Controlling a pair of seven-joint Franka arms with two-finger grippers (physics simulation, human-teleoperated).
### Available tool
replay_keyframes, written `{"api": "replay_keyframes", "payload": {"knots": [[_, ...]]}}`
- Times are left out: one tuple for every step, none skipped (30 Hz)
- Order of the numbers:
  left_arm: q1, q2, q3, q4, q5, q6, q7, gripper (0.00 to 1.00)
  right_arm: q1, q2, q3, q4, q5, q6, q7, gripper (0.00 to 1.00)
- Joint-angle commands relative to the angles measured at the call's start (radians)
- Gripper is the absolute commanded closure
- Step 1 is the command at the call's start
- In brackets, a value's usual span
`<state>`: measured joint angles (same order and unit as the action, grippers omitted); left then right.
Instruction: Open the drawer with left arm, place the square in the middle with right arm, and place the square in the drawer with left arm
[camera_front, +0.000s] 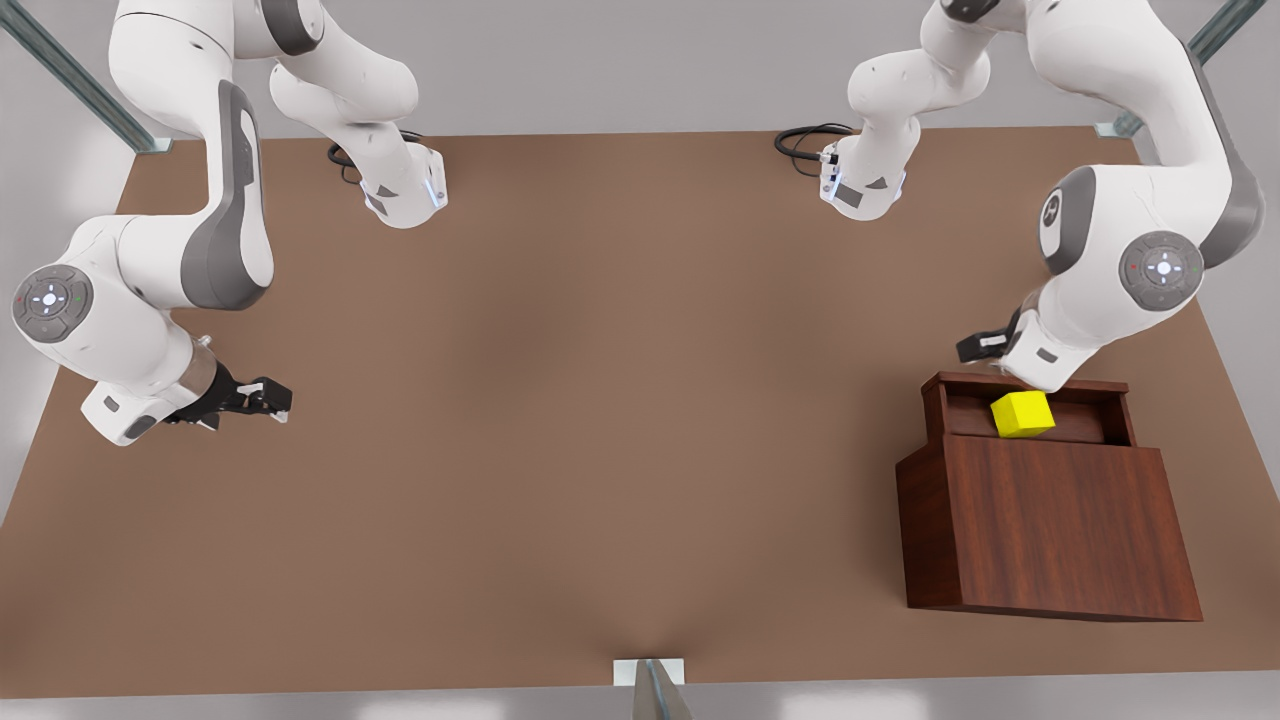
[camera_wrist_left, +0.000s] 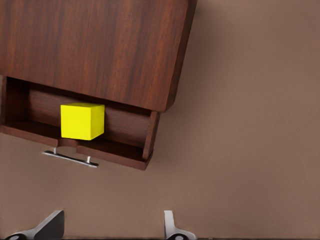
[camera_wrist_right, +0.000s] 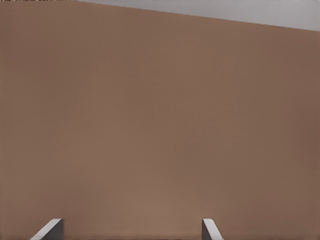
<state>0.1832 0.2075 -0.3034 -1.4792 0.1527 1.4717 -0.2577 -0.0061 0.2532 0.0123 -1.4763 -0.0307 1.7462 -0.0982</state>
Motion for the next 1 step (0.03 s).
{"api": "replay_keyframes", "payload": {"knots": [[-0.002, 0.003, 0.000, 0.003, -0.008, -0.001, 0.000, 0.00, 0.000, 0.000, 0.000, 0.001, 0.000, 0.001, 0.000, 0.00]]}}
